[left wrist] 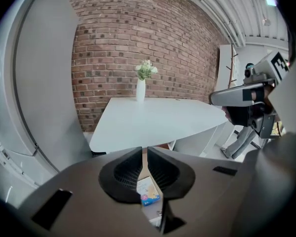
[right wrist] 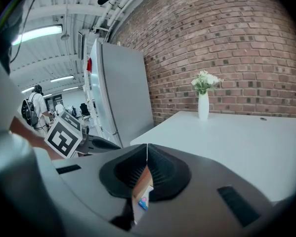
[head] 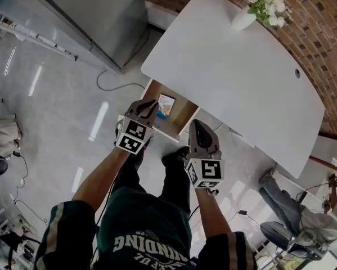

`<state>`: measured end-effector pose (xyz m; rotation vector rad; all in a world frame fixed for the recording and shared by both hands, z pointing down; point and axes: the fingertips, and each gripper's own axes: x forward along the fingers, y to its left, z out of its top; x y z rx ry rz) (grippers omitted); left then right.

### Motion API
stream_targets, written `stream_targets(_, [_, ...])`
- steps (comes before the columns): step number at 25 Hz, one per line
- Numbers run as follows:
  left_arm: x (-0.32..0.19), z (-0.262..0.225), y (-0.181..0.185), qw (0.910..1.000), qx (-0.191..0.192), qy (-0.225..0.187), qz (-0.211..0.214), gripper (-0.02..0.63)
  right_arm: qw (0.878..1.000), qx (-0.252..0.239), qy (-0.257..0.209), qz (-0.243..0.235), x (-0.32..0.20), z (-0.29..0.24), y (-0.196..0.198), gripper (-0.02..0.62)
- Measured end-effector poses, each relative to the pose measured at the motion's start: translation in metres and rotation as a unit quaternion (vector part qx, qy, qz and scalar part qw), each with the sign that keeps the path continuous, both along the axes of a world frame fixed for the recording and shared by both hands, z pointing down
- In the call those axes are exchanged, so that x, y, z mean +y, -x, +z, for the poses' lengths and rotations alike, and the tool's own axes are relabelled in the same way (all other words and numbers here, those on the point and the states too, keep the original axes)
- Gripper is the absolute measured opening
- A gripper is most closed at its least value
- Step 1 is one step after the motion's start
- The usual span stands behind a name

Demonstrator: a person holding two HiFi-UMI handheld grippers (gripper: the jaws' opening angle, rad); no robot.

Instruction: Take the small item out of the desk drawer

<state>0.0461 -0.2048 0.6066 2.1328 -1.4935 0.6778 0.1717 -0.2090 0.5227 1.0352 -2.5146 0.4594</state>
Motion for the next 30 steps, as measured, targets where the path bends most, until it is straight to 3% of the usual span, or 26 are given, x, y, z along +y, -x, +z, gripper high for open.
stream_targets(9, [-0.002, 0.057, -0.01, 0.999, 0.015, 0.035, -0.024, 0.053, 1.0, 0.003, 0.025, -0.014, -0.001, 0.04, -0.005, 0.025])
stream_targets(17, [0.002, 0.105, -0.02, 0.9959, 0.021, 0.076, -0.045, 0.153, 0.998, 0.013, 0.045, -0.042, 0.01, 0.078, -0.009, 0.025])
stream_targets(30, [-0.007, 0.173, -0.027, 0.9868, 0.04, 0.124, -0.096, 0.244, 0.996, 0.02, 0.068, -0.052, 0.01, 0.126, -0.009, 0.025])
